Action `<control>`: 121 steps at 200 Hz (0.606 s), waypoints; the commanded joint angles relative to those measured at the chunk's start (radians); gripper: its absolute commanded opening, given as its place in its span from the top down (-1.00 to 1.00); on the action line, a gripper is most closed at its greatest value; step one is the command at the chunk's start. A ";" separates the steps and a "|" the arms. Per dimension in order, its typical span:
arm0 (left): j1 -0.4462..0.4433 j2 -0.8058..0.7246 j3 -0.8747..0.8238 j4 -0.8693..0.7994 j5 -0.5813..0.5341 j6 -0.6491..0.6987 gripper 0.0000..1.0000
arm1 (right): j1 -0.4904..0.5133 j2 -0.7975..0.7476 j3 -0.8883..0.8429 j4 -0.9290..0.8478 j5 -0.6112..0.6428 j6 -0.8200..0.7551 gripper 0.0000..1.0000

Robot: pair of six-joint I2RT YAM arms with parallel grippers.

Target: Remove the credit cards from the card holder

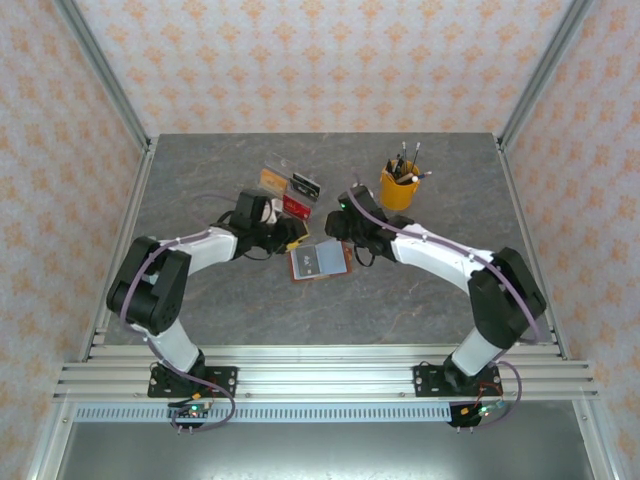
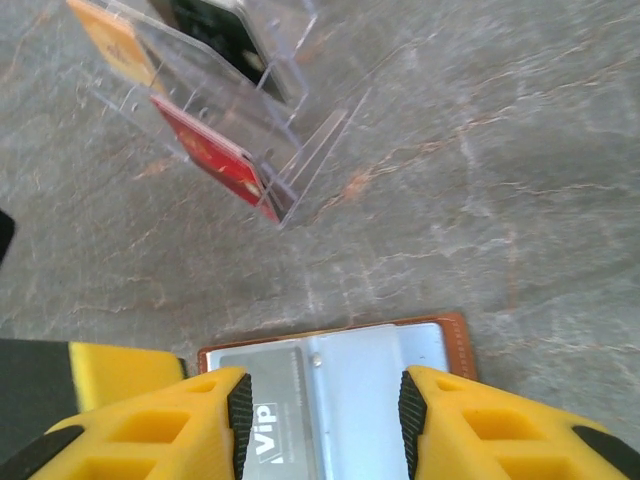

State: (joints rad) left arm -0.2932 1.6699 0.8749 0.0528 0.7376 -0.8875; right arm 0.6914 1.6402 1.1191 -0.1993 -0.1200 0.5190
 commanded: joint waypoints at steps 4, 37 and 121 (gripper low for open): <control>0.045 -0.076 -0.050 -0.165 -0.125 0.032 0.21 | 0.044 0.093 0.088 -0.068 -0.119 -0.071 0.05; 0.068 -0.118 -0.097 -0.199 -0.160 0.017 0.16 | 0.077 0.218 0.199 -0.191 -0.145 -0.118 -0.01; 0.066 -0.145 -0.110 -0.202 -0.137 0.024 -0.22 | 0.077 0.391 0.341 -0.425 -0.094 -0.201 0.01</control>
State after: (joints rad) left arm -0.2272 1.5543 0.7765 -0.1413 0.5938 -0.8814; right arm 0.7696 1.9945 1.4158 -0.5243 -0.2317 0.3672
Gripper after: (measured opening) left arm 0.605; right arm 0.517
